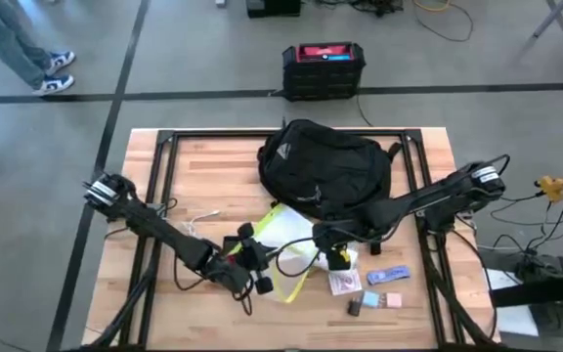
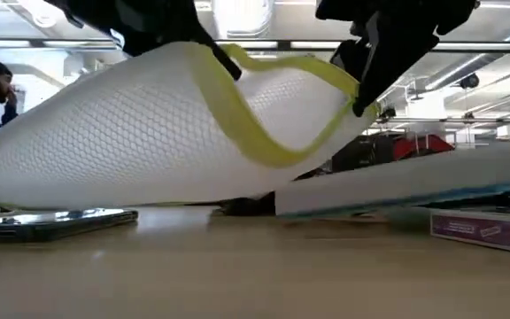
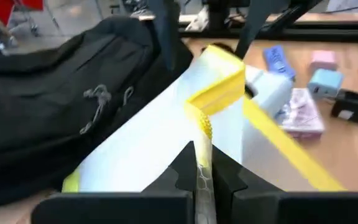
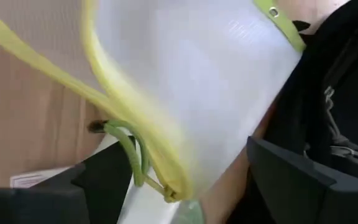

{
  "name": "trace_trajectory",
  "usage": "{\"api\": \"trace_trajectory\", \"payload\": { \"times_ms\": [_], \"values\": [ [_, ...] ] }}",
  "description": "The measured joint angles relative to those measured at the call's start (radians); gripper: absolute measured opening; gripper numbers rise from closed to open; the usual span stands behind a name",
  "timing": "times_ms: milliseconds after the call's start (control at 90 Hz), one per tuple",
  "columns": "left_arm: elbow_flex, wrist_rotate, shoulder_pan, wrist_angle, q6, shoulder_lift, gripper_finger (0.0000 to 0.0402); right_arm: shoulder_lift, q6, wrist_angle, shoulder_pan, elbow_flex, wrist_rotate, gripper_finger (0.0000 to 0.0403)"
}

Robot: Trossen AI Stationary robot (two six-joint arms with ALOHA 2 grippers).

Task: Unpack backpack
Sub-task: Remove the white medicine organizer from the yellow green zip bag

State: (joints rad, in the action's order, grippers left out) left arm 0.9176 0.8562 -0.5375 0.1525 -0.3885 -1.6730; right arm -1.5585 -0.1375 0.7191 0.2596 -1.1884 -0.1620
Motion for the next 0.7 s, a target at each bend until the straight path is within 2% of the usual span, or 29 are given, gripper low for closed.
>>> {"api": "trace_trajectory", "payload": {
  "times_ms": [278,511,700],
  "values": [
    [0.000,0.025,0.000,-0.031,-0.005,0.025,0.0000,0.021,-0.005,-0.006,0.022,0.014,0.001,0.0280],
    [0.000,0.030,-0.007,-0.084,0.022,0.142,0.0000,0.091,-0.079,0.074,0.083,0.016,-0.041,0.0266],
    [0.000,0.114,-0.008,-0.193,-0.039,0.260,0.0000,0.121,-0.131,0.071,0.163,0.041,-0.112,0.0254]
  ]
}}
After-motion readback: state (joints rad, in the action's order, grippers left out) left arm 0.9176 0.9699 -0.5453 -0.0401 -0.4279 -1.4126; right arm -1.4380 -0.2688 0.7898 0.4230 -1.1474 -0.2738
